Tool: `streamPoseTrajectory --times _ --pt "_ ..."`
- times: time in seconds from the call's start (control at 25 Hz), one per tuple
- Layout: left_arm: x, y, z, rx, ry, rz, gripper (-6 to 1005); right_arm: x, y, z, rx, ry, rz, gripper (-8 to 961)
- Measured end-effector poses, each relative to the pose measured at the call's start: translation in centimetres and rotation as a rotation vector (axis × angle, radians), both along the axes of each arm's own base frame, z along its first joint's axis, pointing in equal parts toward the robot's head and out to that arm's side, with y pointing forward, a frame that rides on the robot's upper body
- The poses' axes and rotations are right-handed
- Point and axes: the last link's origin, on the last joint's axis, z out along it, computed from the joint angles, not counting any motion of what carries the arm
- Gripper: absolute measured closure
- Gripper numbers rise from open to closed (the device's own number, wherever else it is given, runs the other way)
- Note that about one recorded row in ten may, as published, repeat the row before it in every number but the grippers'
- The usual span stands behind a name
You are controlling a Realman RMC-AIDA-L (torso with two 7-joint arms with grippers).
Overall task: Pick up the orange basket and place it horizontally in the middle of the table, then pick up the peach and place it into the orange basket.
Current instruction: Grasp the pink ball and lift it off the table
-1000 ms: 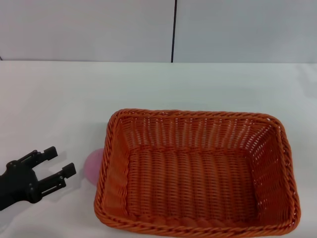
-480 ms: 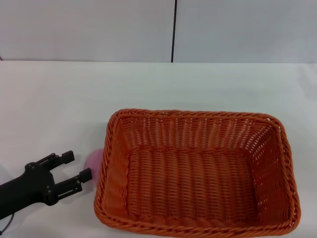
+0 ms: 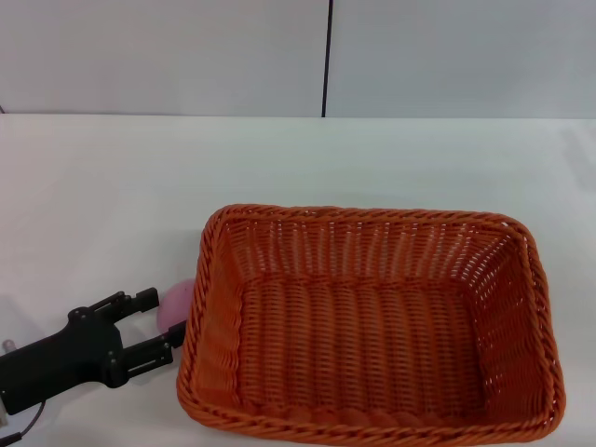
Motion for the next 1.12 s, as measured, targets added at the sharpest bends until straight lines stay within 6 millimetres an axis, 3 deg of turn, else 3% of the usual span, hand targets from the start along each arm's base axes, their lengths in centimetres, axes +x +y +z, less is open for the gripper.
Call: streamPoseTrajectory --times 0.96,1.12 --pt "0.9 1.0 -1.3 -0.042 0.011 -0.026 302 0.4 -0.1 0.1 0.003 0.006 -0.017 519" --pt "0.8 1.1 -1.3 -0.034 0.012 -0.020 444 0.6 -0.1 0.2 0.007 0.008 -0.029 520"
